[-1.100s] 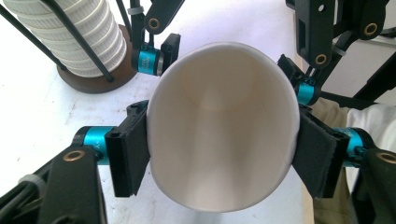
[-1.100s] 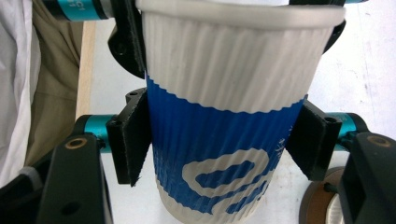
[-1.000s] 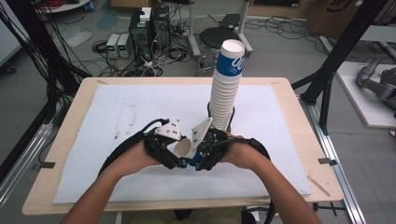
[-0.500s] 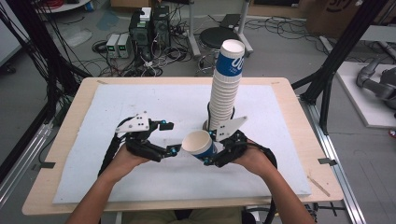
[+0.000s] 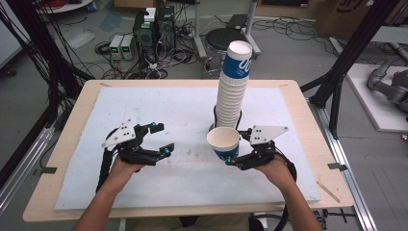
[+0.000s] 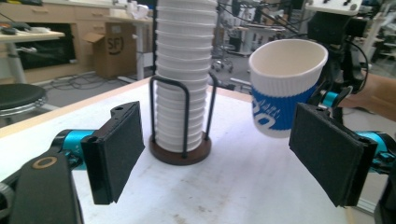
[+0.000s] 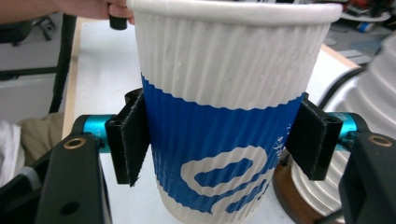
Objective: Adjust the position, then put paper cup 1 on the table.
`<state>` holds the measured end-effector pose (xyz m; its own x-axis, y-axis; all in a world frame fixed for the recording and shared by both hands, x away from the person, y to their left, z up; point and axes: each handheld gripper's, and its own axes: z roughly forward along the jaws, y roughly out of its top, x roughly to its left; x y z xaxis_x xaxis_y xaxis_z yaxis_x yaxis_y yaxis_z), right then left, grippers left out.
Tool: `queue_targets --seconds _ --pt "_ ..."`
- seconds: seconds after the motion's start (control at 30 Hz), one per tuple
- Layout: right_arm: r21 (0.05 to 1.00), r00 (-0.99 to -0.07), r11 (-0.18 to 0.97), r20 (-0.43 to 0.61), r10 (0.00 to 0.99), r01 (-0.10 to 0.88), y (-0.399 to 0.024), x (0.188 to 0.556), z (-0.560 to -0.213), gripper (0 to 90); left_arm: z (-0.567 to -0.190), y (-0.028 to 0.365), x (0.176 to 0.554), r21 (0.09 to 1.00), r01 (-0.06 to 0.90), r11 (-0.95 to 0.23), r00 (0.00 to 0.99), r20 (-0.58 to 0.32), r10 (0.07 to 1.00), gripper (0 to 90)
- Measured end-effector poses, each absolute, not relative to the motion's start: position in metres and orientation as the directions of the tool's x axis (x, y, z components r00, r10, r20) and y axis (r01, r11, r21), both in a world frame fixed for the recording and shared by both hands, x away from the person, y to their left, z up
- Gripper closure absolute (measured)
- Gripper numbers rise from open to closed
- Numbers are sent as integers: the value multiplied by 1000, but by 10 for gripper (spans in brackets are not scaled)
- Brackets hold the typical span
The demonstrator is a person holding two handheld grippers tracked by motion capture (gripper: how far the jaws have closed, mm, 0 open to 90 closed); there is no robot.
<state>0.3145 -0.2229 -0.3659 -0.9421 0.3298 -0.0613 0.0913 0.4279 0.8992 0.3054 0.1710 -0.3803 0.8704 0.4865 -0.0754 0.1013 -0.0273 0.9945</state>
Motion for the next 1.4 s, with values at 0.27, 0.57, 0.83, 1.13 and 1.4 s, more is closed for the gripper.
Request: queue_targets --seconds 0.27,0.57,0.83,1.13,1.4 --pt "915 -915 392 -78 395 91 -240 313 -365 303 -386 181 304 997 64 -44 851 -31 524 185" --pt "931 -881 350 -80 467 101 -260 307 -364 299 -392 190 302 997 81 -2 826 -66 559 167" --pt "935 -865 339 -82 494 104 -270 303 -362 298 -390 189 301 996 90 -3 818 -72 570 152" --pt "944 -829 308 -77 554 118 -287 301 -362 298 -392 191 304 995 97 -6 819 -76 568 153" --pt "949 -804 290 -80 590 119 -299 307 -362 297 -395 196 301 994 109 1 804 -89 589 153"
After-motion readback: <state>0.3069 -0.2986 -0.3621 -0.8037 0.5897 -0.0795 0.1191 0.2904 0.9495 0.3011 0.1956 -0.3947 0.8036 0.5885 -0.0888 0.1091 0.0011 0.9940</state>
